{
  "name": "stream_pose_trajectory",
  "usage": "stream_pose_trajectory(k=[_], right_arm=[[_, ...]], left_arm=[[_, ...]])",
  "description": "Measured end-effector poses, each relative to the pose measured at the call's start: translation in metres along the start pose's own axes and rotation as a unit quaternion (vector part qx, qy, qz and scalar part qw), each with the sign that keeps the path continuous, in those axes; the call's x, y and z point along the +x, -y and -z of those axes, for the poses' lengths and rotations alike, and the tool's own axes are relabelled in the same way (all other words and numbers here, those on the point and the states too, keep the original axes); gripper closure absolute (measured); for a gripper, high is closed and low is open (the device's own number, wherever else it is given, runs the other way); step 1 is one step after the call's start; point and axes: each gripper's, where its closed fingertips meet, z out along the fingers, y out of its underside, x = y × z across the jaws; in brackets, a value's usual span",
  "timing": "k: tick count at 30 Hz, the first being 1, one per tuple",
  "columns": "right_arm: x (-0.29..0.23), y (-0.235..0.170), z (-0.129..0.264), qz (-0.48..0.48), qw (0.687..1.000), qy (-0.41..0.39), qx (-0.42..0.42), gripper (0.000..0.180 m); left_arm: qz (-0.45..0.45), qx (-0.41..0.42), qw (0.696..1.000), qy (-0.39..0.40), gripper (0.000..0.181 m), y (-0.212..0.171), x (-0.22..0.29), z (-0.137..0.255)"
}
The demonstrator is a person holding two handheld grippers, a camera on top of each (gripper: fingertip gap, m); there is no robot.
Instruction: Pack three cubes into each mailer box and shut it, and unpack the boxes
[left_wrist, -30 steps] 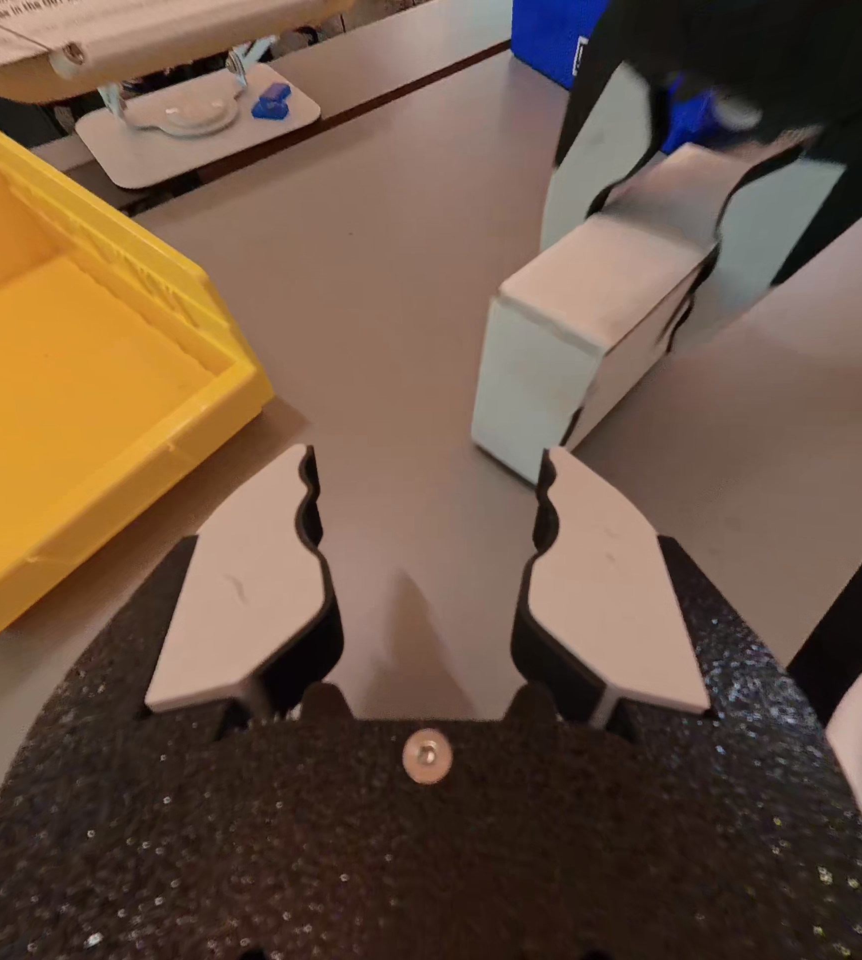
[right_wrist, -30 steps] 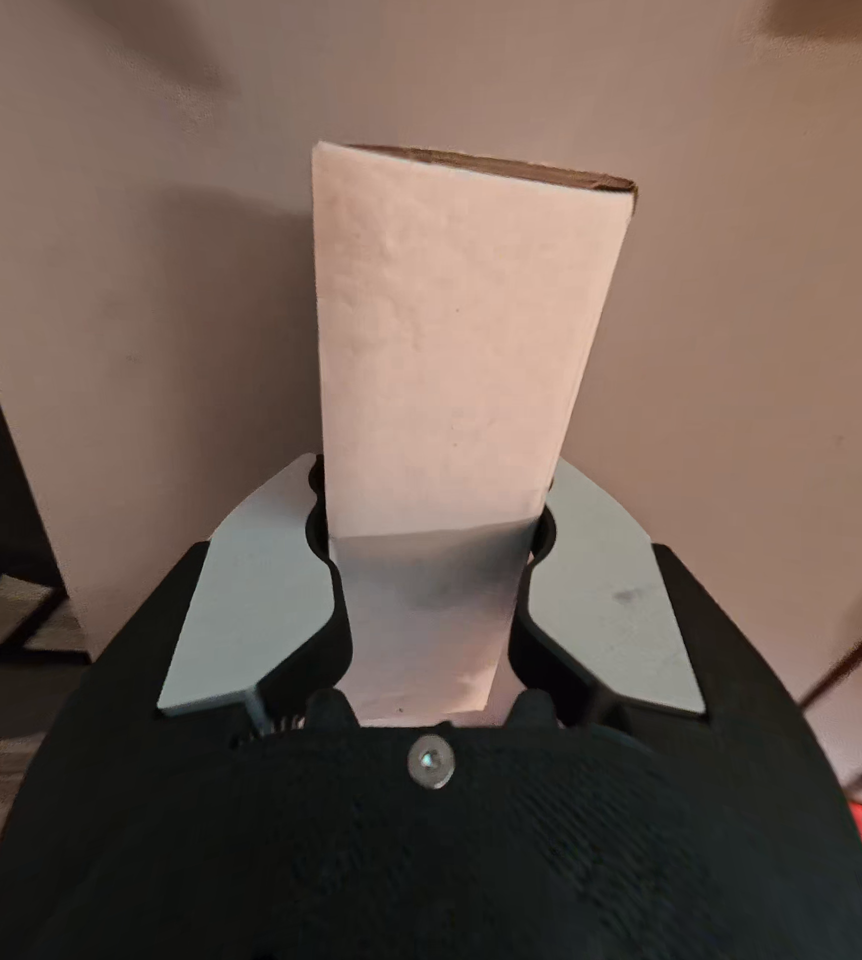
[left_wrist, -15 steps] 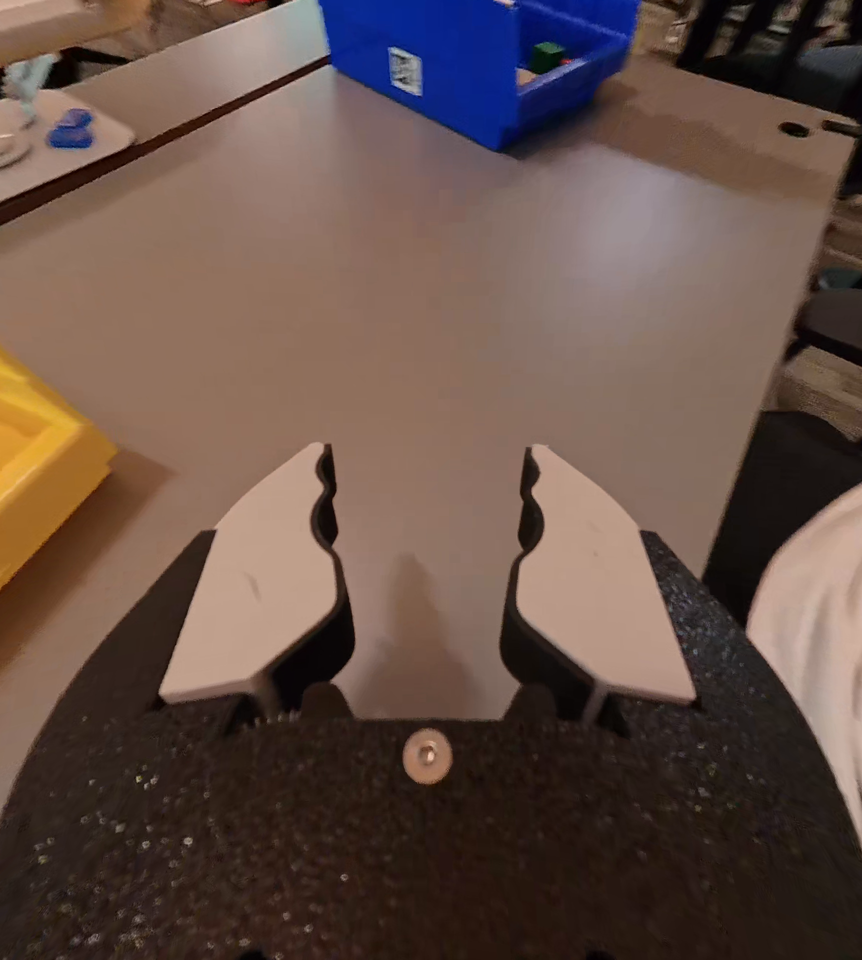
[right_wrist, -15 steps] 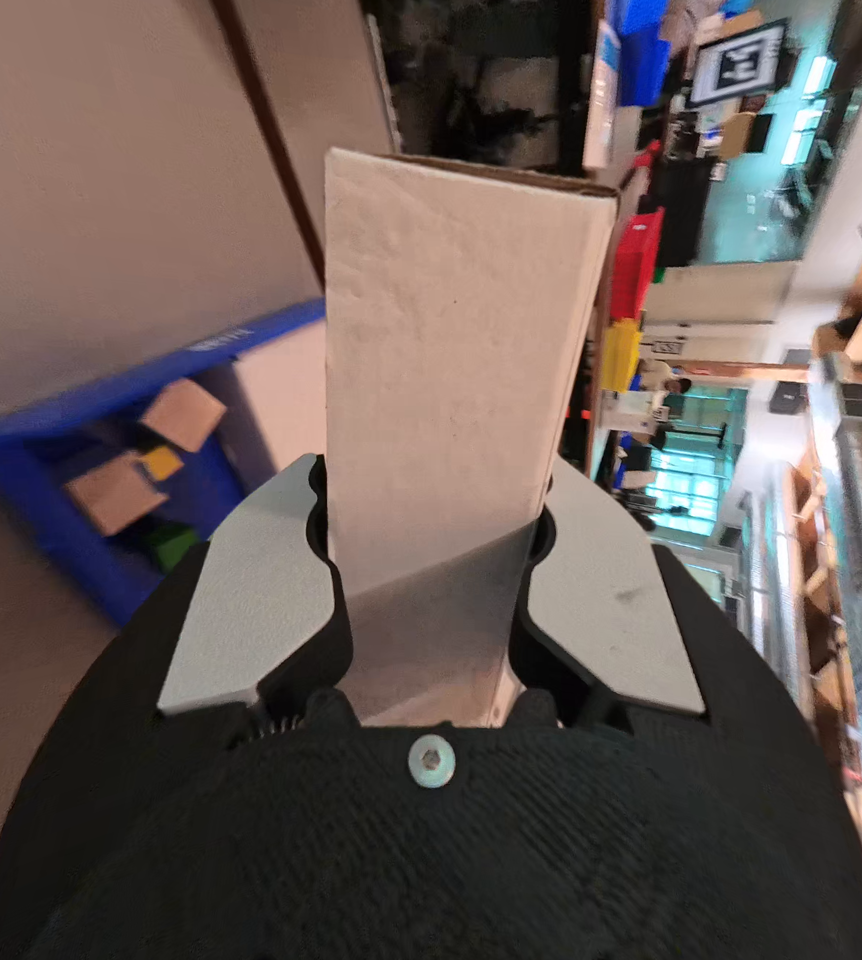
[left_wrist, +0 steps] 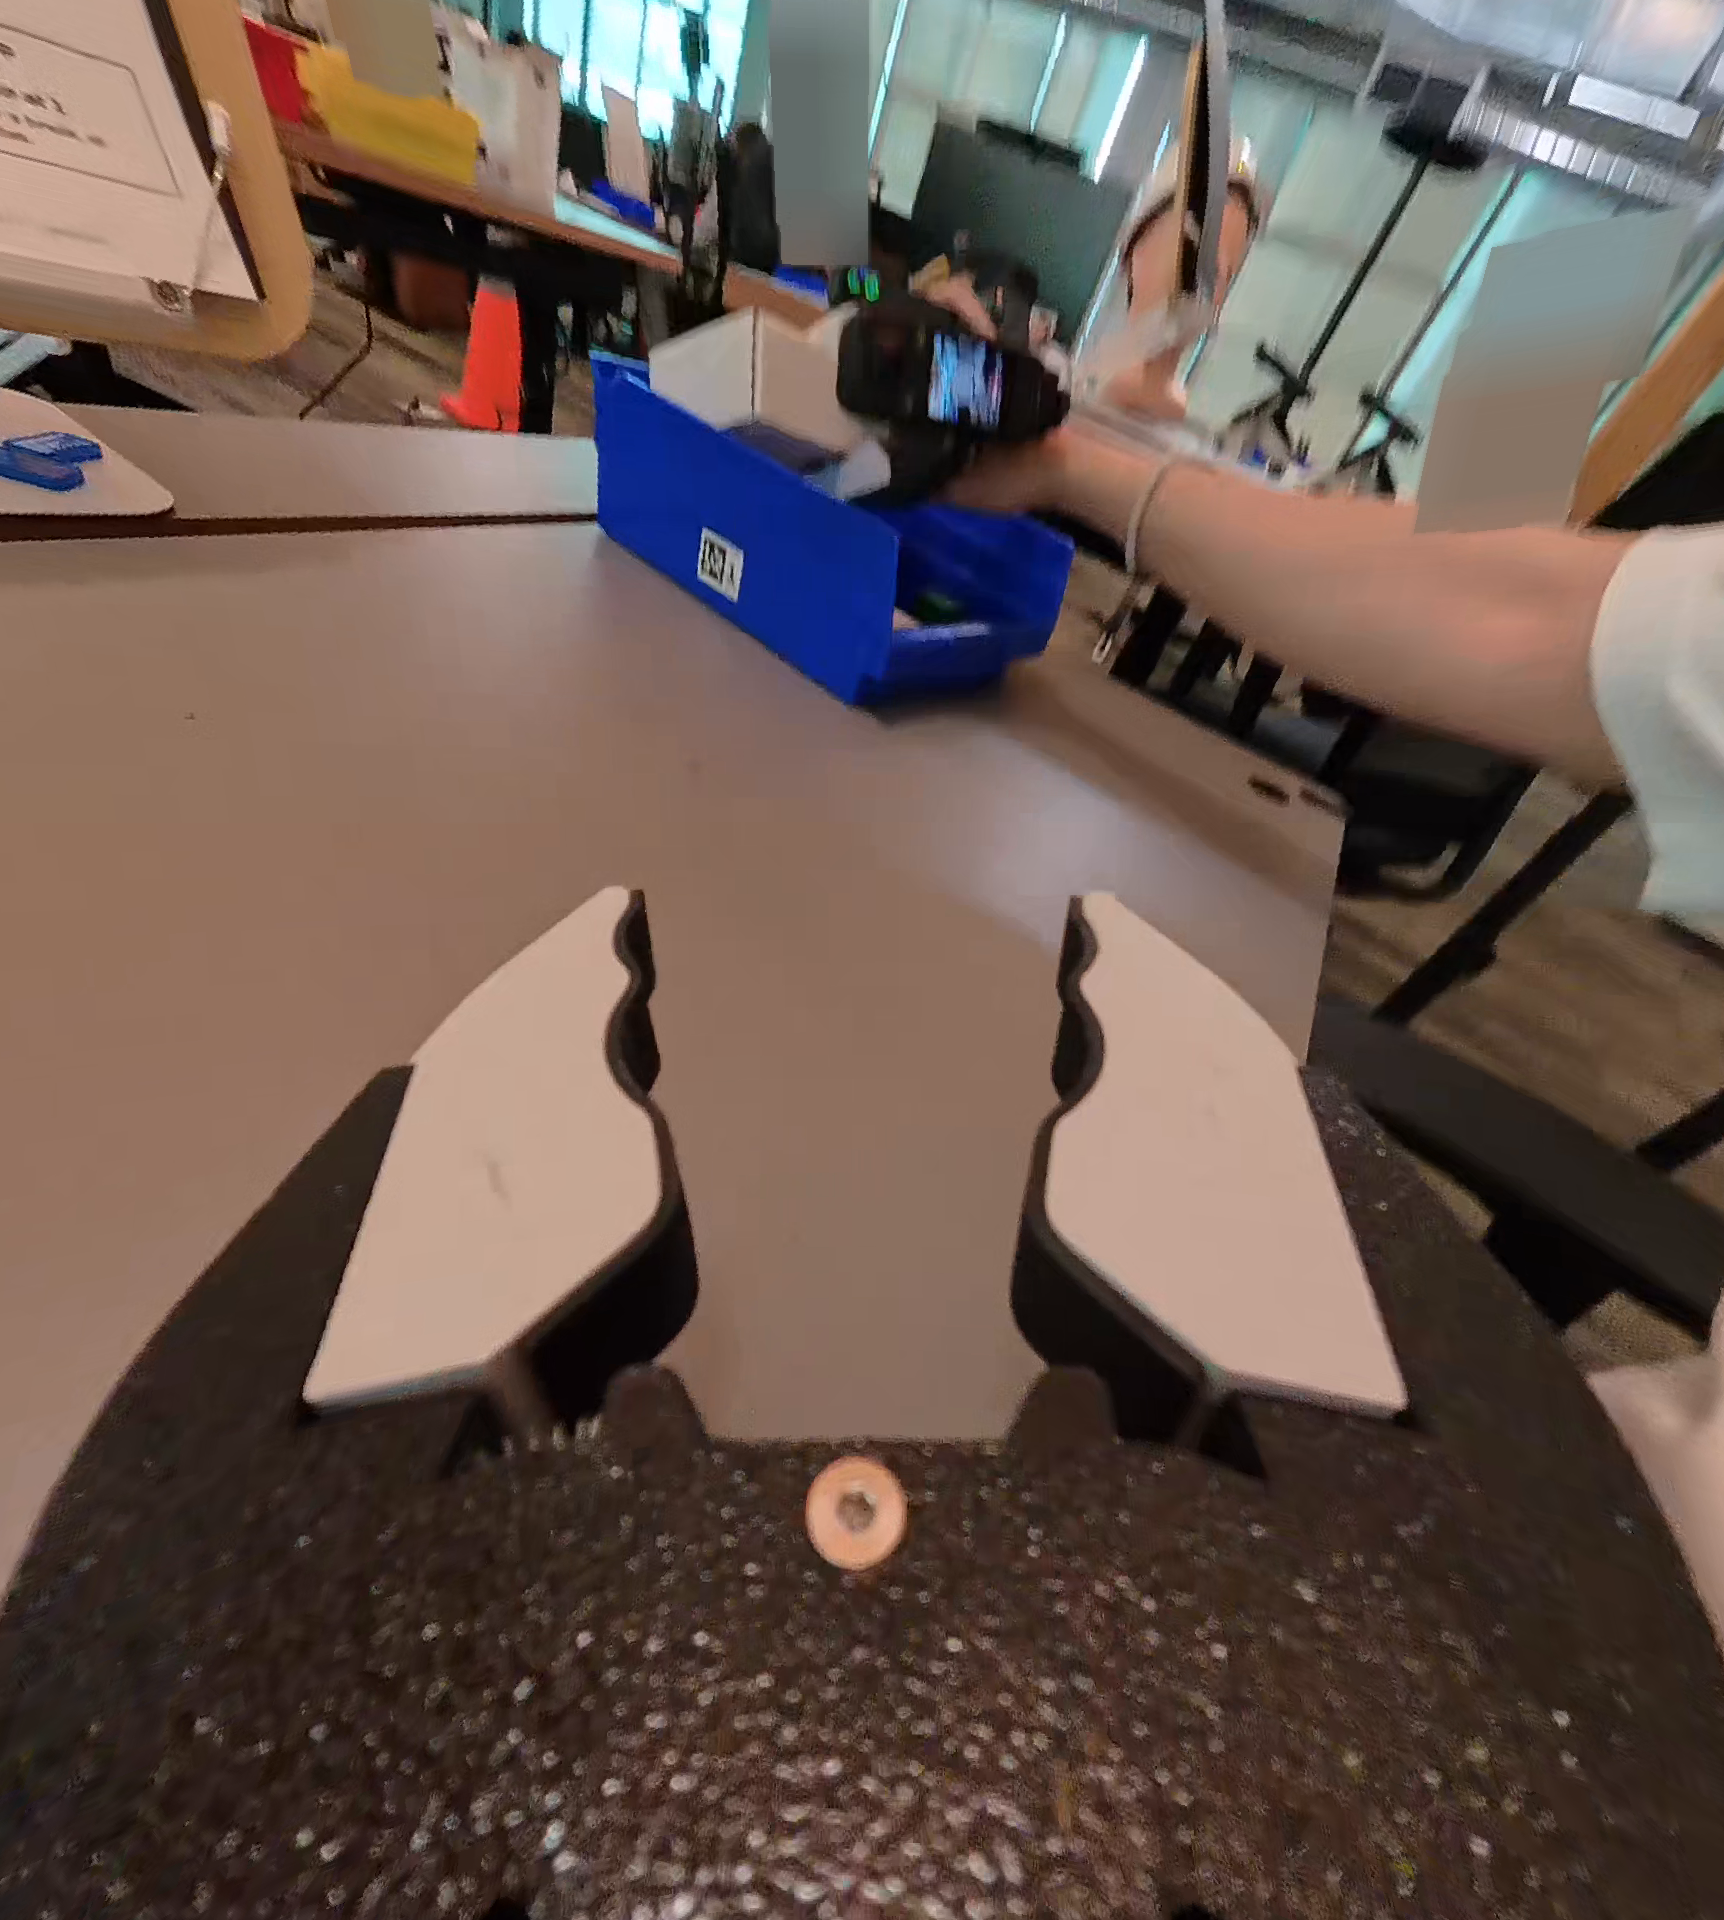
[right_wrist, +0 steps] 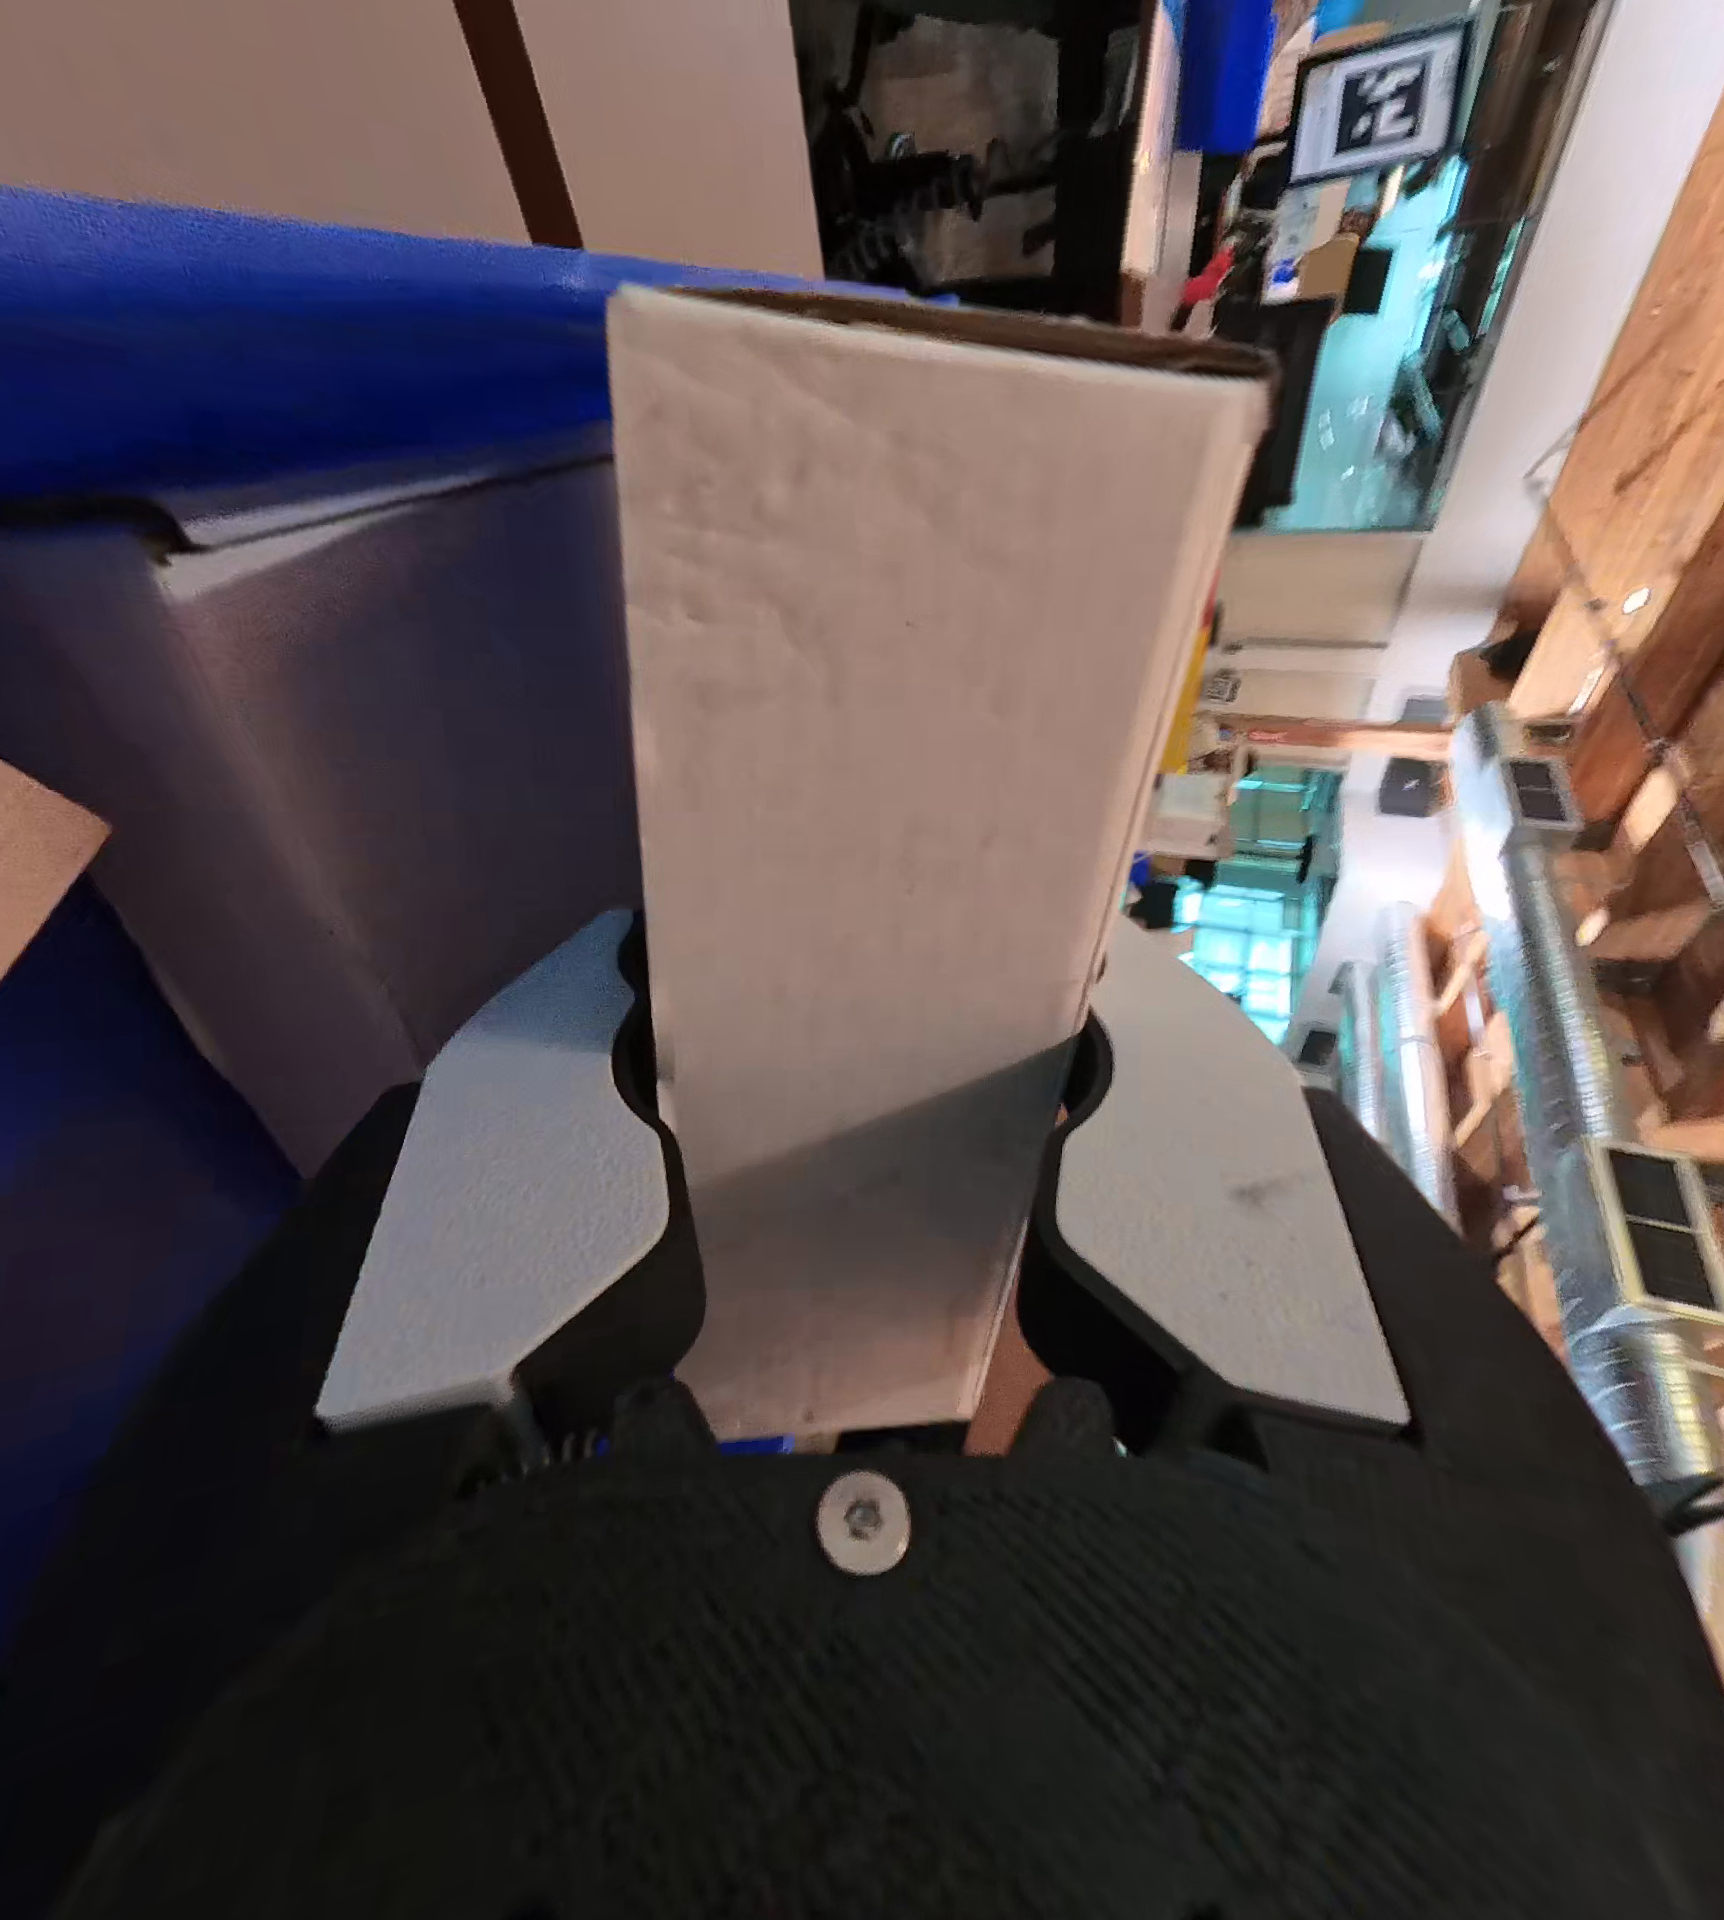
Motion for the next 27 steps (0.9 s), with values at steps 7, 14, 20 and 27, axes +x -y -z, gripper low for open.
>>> stream_pose_trajectory(k=[7,14,20,27], right_arm=[[-0.018,0.003,-0.003,0.060,0.998,-0.014,0.012,0.104],[-0.036,0.007,0.023,-0.048,0.988,0.127,0.077,0.069],[-0.018,-0.004,0.015,-0.106,0.990,0.069,0.055,0.096],[-0.027,-0.006,0.051,-0.128,0.985,0.107,0.049,0.094]], left_arm=[[-0.013,-0.037,0.999,-0.030,0.105,-0.010,0.009,-0.041],[-0.089,-0.095,0.988,-0.079,0.098,0.003,0.035,-0.104],[-0.136,-0.121,0.979,-0.095,0.097,0.029,0.045,-0.181],[-0.136,-0.136,0.975,-0.113,0.092,0.046,0.069,-0.238]])
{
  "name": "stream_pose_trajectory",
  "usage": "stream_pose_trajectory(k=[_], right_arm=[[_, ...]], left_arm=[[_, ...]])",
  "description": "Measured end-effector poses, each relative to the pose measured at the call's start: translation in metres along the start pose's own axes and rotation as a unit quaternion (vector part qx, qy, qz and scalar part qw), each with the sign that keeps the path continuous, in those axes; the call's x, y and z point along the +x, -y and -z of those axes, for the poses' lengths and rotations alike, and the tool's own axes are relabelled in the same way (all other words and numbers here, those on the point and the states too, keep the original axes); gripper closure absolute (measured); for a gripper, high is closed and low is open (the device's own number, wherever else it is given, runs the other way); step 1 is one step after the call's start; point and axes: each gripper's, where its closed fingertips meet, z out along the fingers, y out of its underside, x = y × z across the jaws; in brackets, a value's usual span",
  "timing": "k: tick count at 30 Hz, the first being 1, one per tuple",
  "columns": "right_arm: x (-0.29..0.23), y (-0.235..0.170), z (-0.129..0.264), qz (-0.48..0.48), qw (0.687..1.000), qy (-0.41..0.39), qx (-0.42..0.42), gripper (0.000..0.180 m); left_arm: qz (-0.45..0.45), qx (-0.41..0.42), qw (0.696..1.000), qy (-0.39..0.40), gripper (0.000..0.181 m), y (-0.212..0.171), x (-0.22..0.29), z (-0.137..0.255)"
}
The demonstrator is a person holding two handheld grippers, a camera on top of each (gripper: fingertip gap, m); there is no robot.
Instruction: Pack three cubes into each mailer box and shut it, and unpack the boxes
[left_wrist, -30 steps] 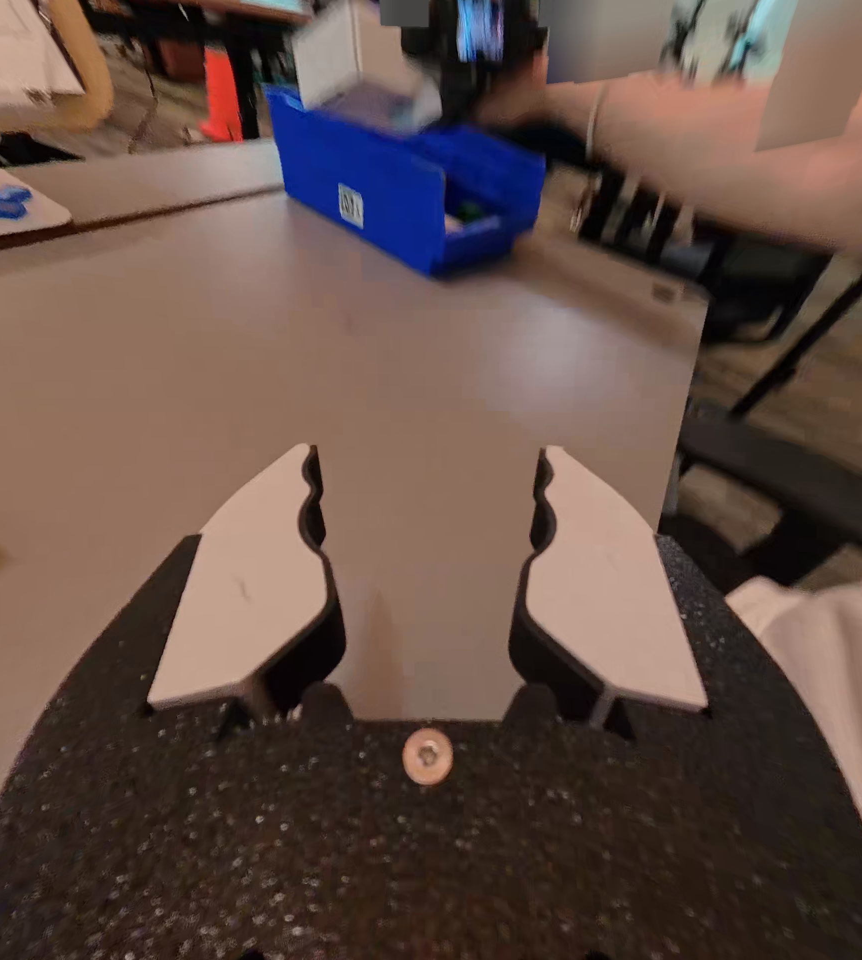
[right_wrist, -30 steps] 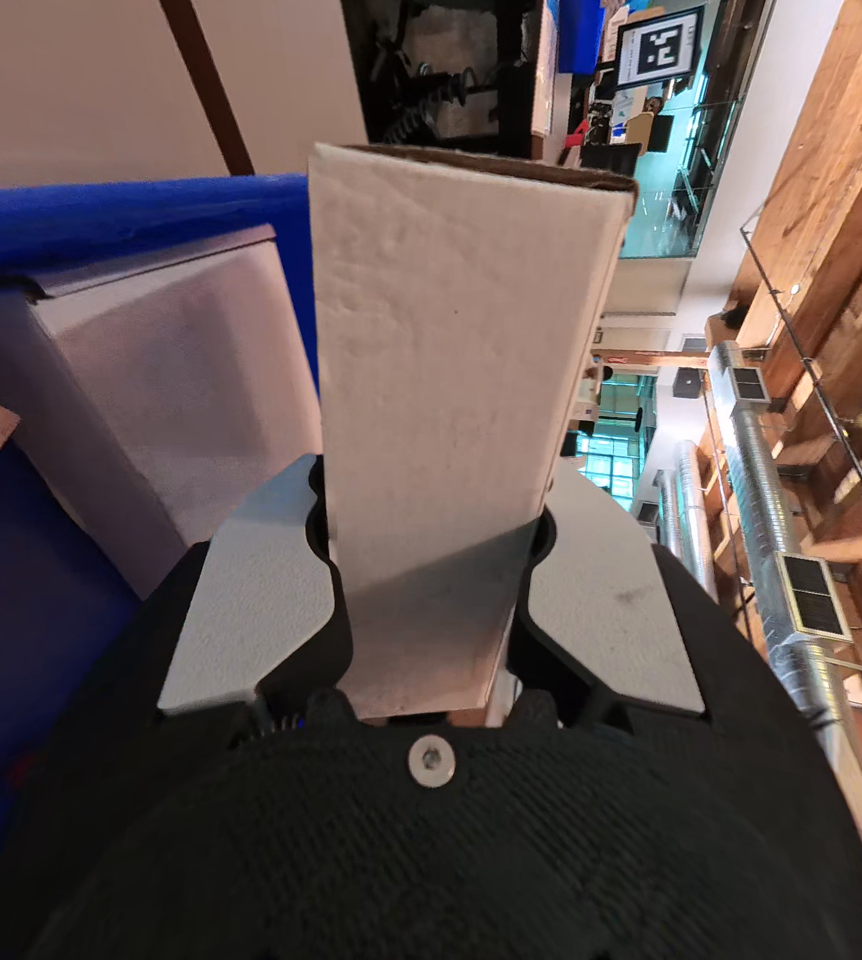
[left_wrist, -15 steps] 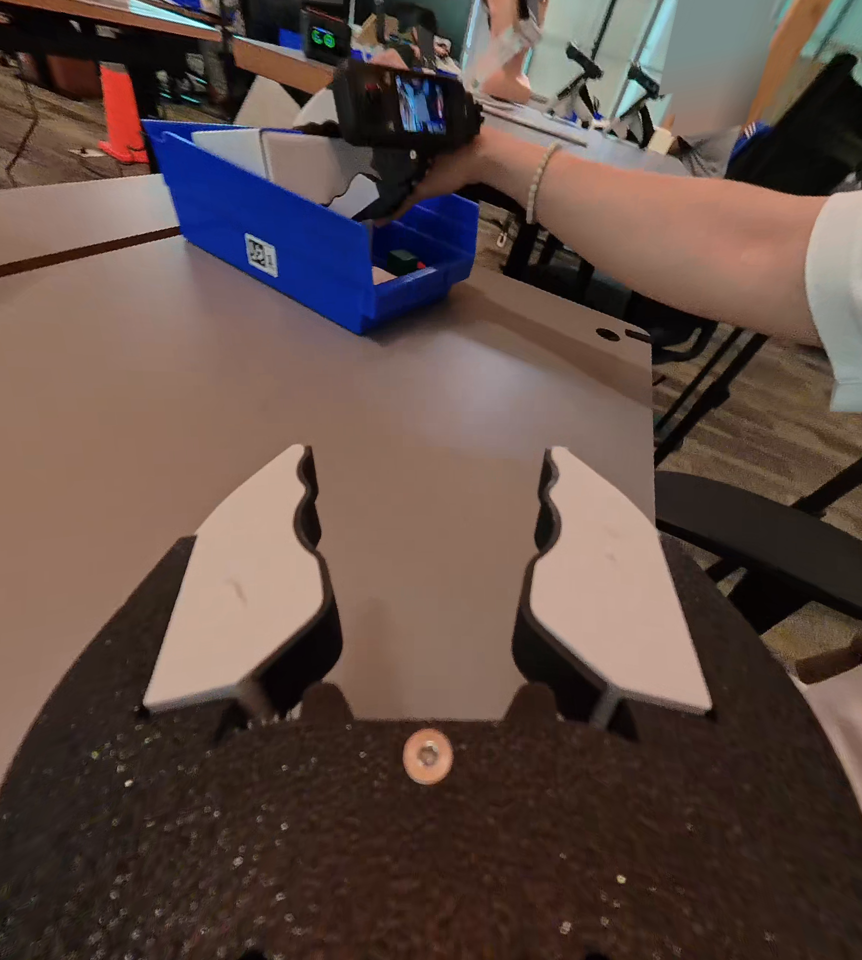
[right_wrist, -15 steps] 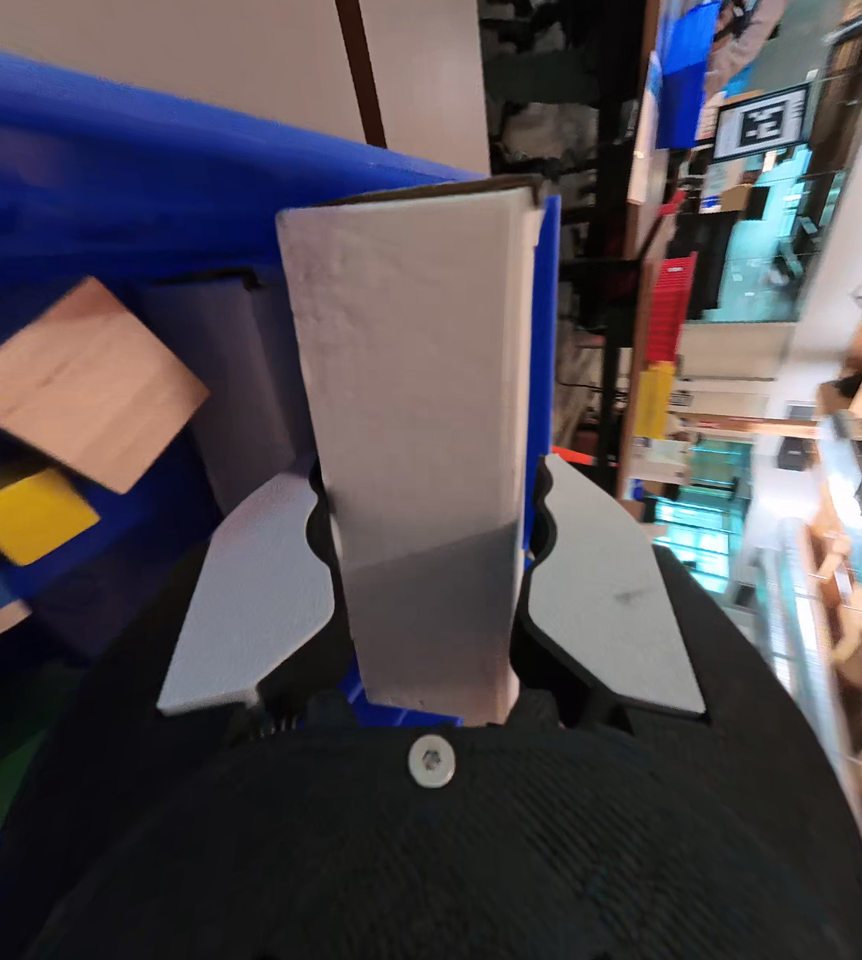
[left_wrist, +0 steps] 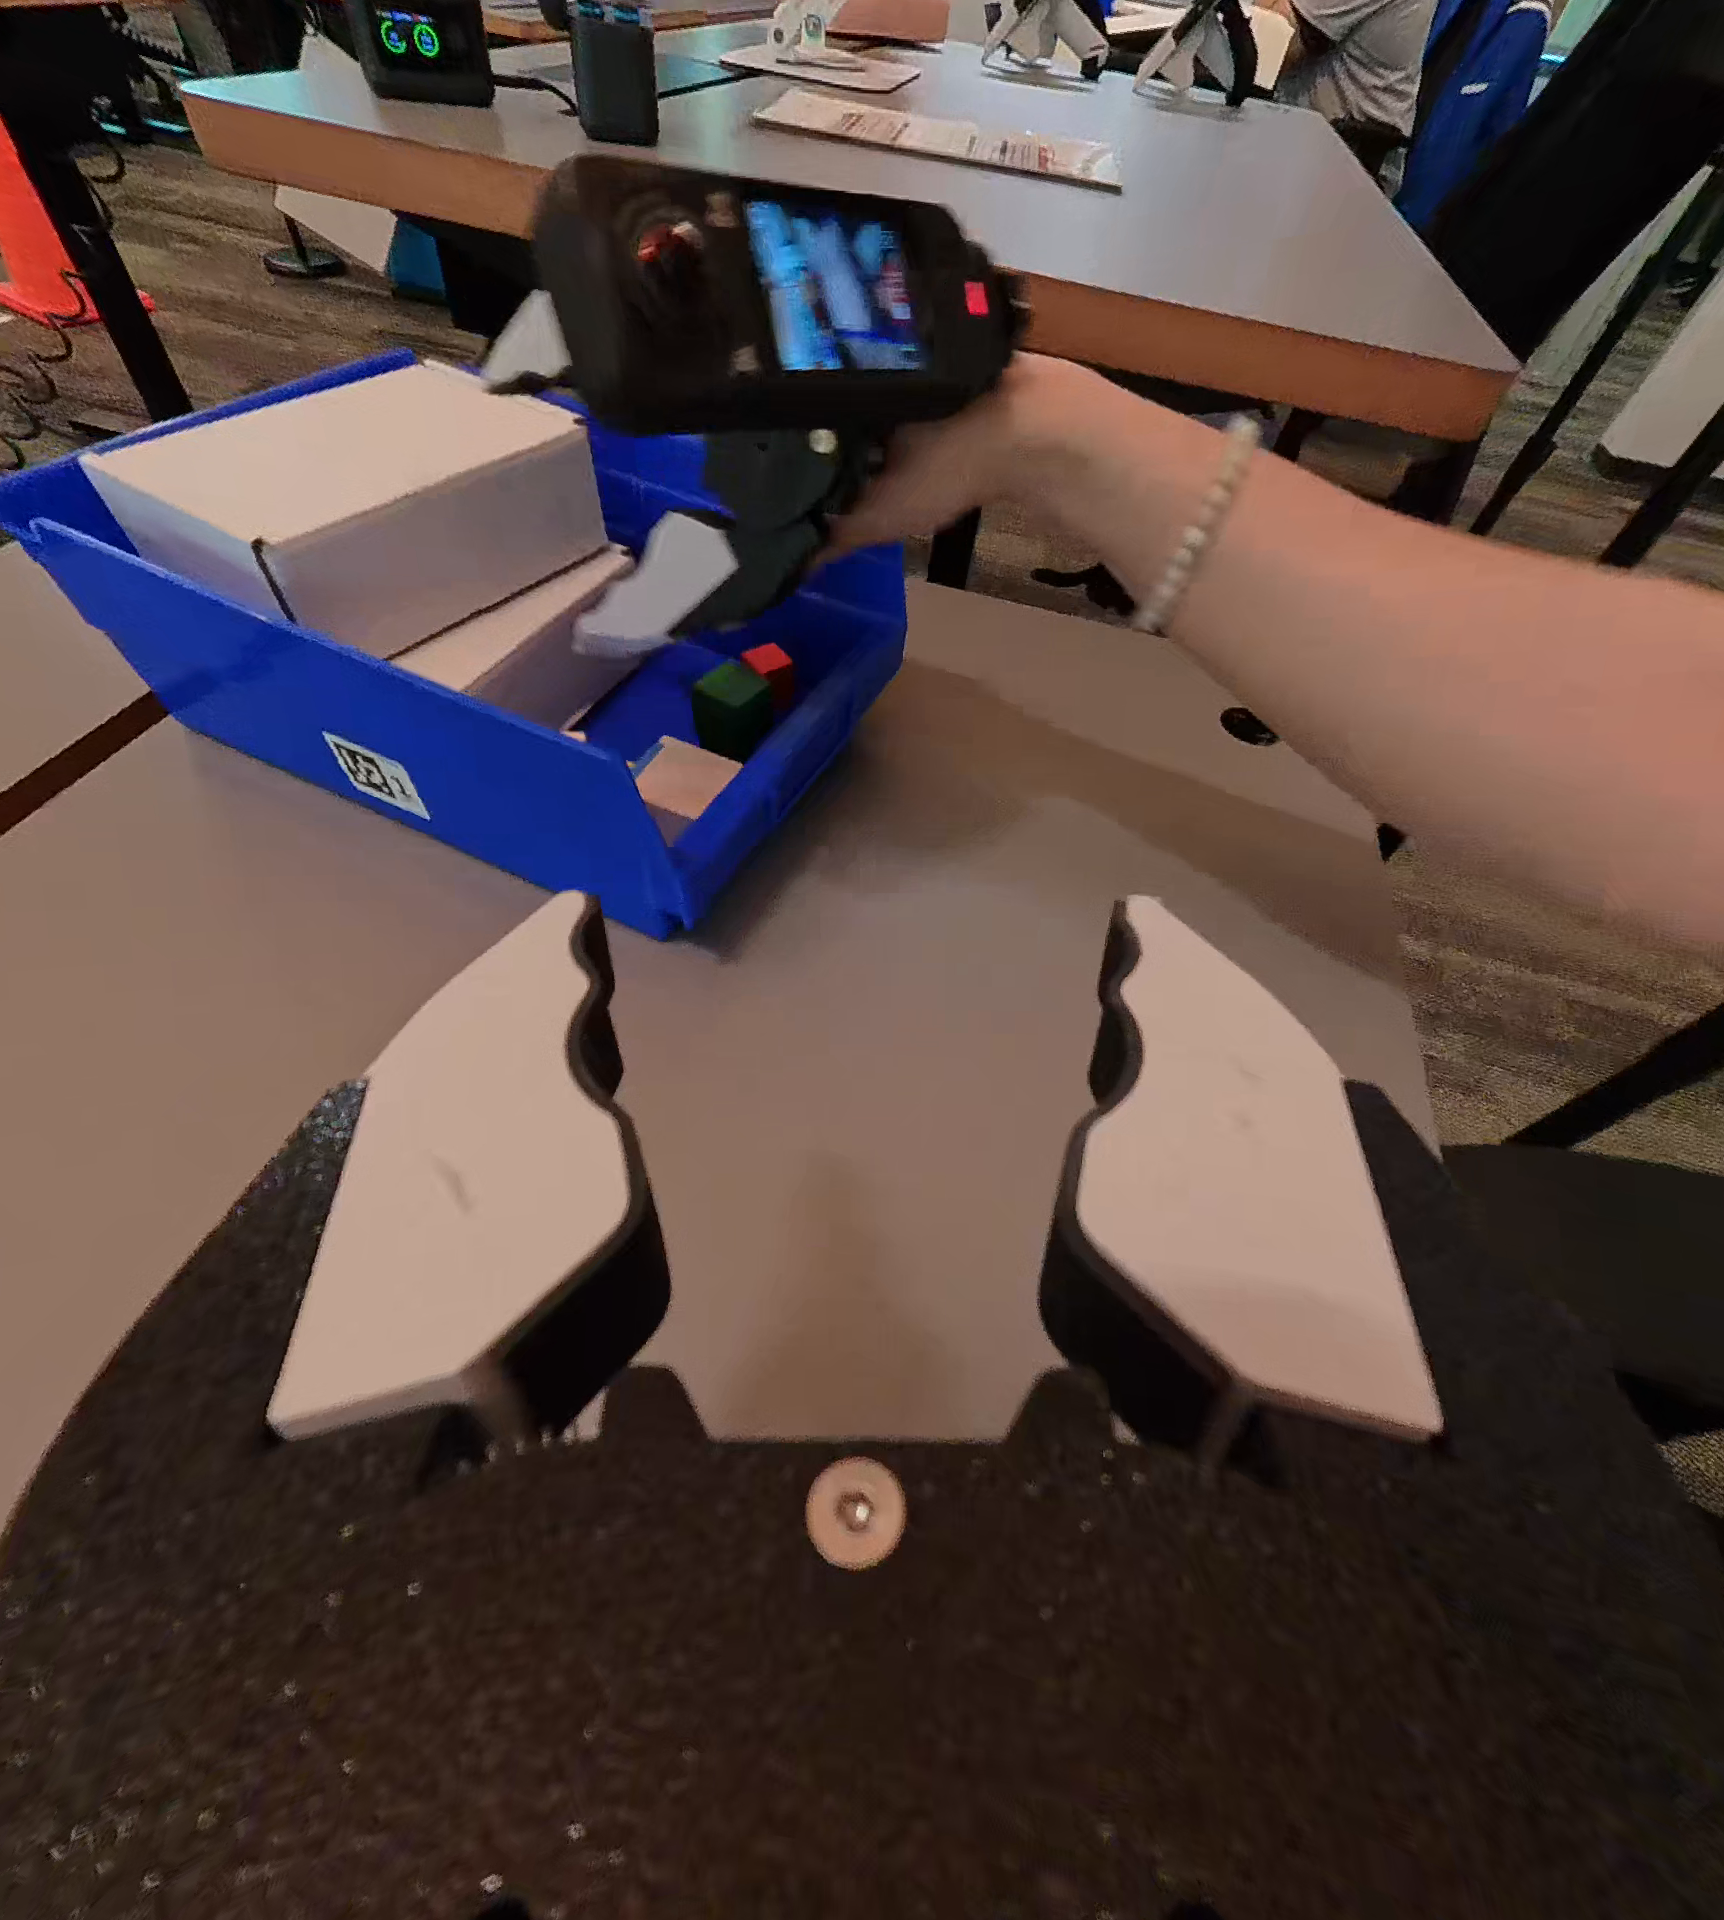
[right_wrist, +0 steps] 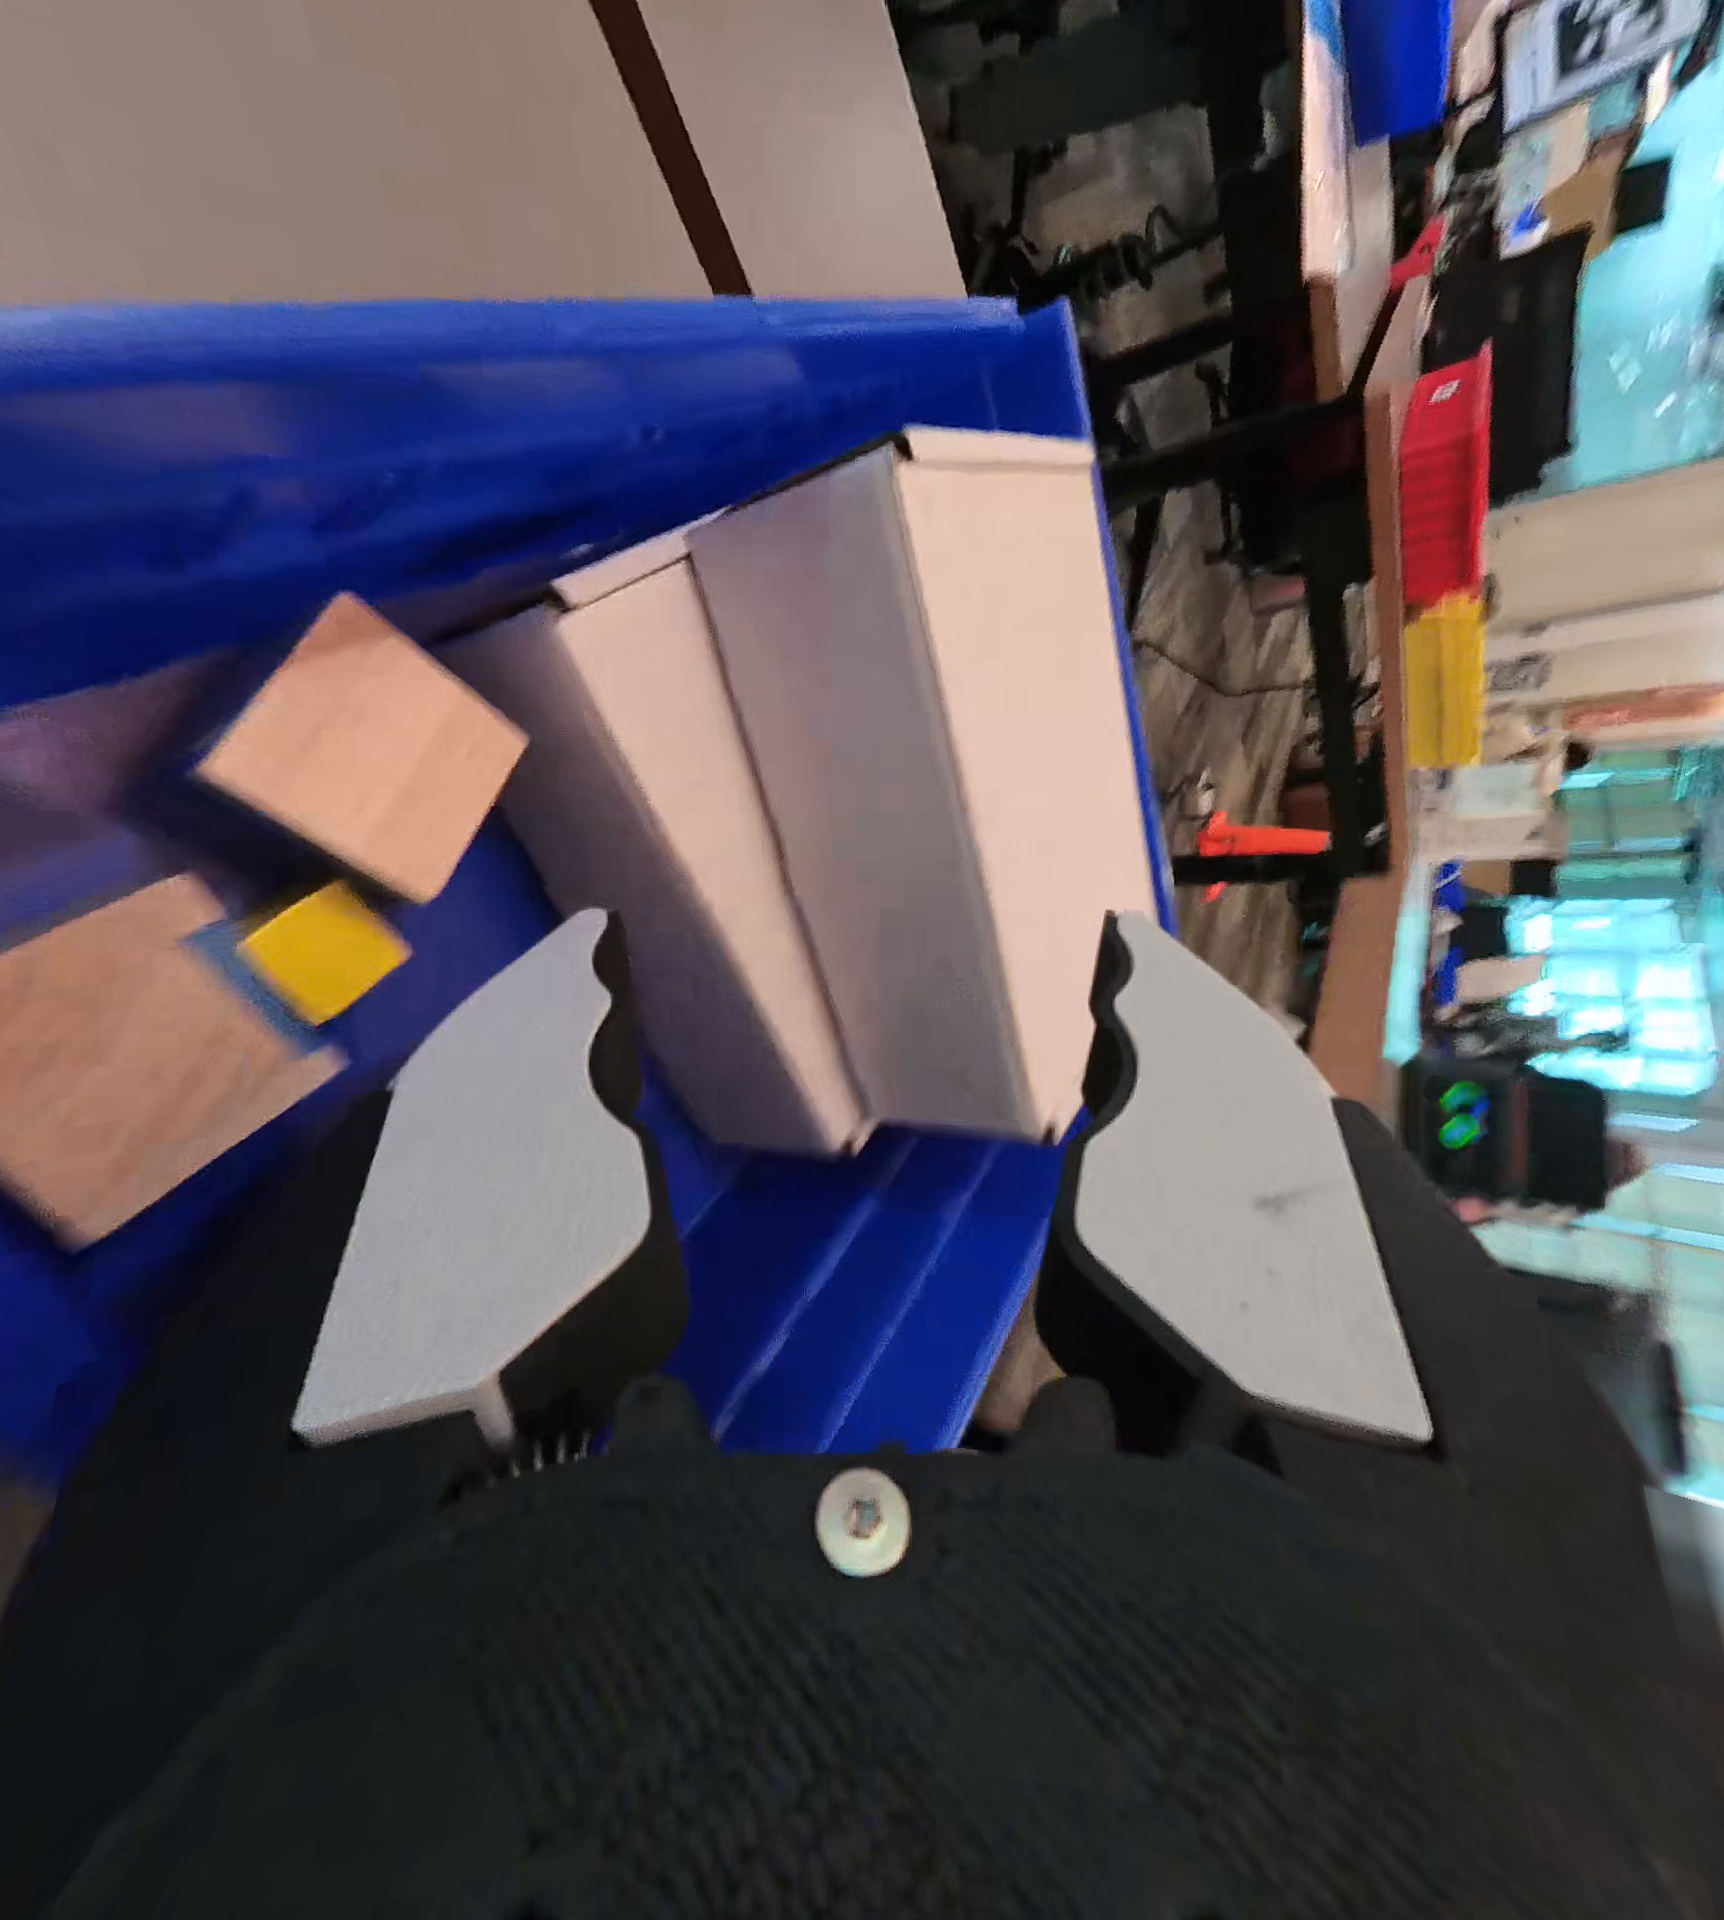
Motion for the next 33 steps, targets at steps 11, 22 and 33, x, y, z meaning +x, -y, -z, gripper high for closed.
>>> stream_pose_trajectory(k=[11,22,33], right_arm=[[-0.074,-0.032,0.109,-0.407,0.913,0.016,0.033,0.100],[-0.068,-0.036,0.118,-0.453,0.890,0.009,0.049,0.101],[-0.060,-0.031,0.129,-0.453,0.889,0.007,0.073,0.103]], left_arm=[[0.084,-0.220,0.964,0.121,0.093,0.015,-0.095,-0.088],[0.183,-0.349,0.897,0.202,0.115,-0.019,-0.159,-0.148],[0.220,-0.355,0.882,0.218,0.146,-0.047,-0.162,-0.176]])
